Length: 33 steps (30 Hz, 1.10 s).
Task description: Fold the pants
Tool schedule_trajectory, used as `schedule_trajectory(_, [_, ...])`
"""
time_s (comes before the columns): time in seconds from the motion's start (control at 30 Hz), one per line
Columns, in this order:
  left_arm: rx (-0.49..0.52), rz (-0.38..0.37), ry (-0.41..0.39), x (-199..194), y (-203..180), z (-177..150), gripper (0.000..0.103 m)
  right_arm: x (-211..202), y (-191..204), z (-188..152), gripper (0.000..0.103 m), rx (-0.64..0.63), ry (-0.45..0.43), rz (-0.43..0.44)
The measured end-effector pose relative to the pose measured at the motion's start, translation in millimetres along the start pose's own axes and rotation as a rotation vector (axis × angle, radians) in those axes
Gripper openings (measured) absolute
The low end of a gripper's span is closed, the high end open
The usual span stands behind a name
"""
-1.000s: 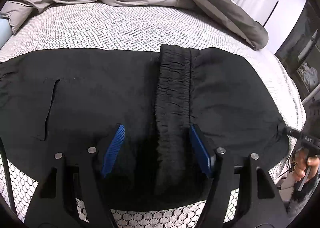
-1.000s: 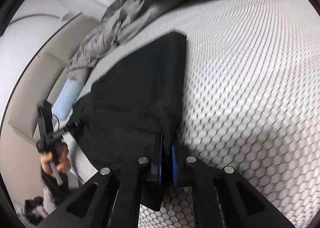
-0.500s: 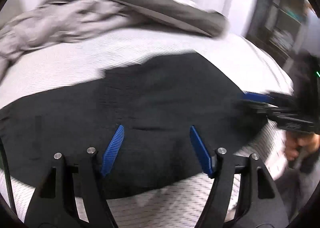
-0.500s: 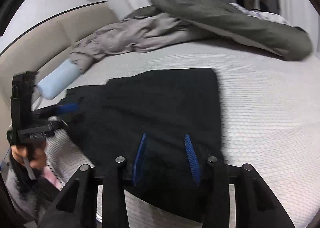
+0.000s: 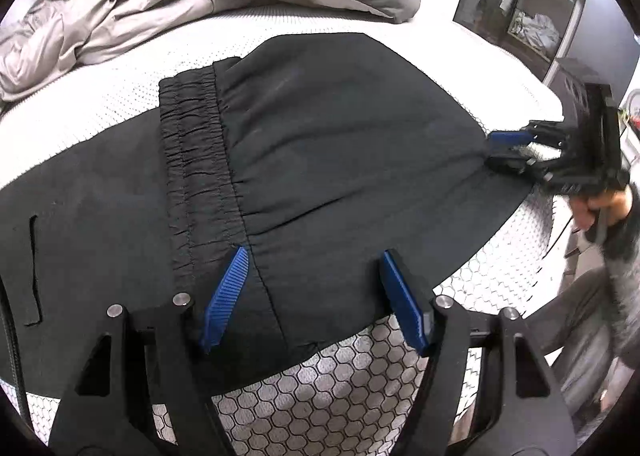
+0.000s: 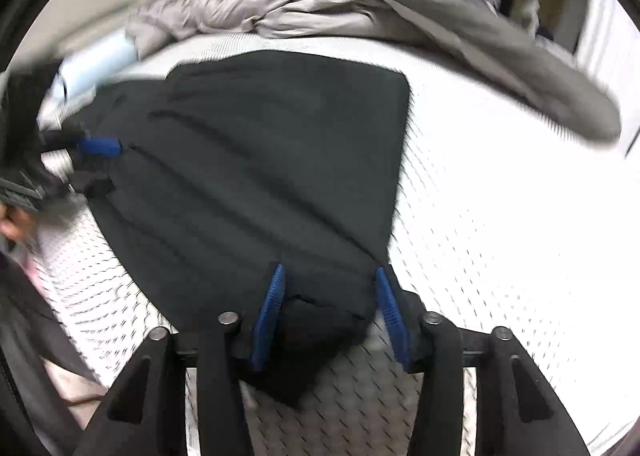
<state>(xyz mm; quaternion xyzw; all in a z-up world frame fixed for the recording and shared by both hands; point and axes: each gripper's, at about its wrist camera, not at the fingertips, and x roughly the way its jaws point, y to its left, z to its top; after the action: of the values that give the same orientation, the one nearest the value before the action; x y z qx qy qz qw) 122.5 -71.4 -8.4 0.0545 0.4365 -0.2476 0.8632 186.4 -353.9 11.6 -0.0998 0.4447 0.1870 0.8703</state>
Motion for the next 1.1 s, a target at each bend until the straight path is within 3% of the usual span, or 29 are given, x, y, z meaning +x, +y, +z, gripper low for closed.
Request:
schedule_trajectory(0.1, [0.017,0.044,-0.02,-9.1,-7.6,2.9,0.066,-15.6,-10.3,5.7,0.058,0.079,-0.022,0.032])
schedule_trajectory(0.23, [-0.012,0.036,-0.064,-23.1,-10.7,16.7,0.066,-41.7,9.5,23.6,0.058,0.063,-0.158,-0.028])
schedule_trajectory(0.3, [-0.051,0.028,-0.081,-18.9,-8.3,28.1,0.066,-43.0,20.8,32.7,0.058,0.054,-0.196,-0.018])
schedule_trajectory(0.5, [-0.092,0.016,-0.002,28.0,3.3,50.6,0.066,21.3,62.5,50.7,0.05,0.043,-0.057,0.096])
schedule_trajectory(0.57, [-0.089,-0.006,-0.001,28.6,9.6,48.4,0.066,46.9,78.5,57.6,0.048,-0.039,-0.02,0.016])
schedule_trajectory(0.67, [-0.086,-0.007,-0.004,23.7,16.3,39.5,0.066,38.4,74.0,47.7,0.049,-0.141,-0.036,-0.149])
schedule_trajectory(0.73, [-0.076,0.05,0.008,23.3,19.0,31.7,0.066,33.4,53.9,38.8,0.05,-0.12,-0.036,-0.217])
schedule_trajectory(0.77, [-0.082,0.044,0.012,23.5,21.3,28.6,0.066,30.3,38.9,33.1,0.05,-0.084,-0.032,-0.225])
schedule_trajectory(0.9, [-0.112,0.056,0.002,13.7,23.5,32.3,0.065,11.9,6.7,24.9,0.05,0.045,-0.056,-0.15])
schedule_trajectory(1.1, [-0.13,0.062,-0.071,-2.8,24.8,52.4,0.066,-19.2,26.7,52.4,0.05,0.051,-0.156,-0.055])
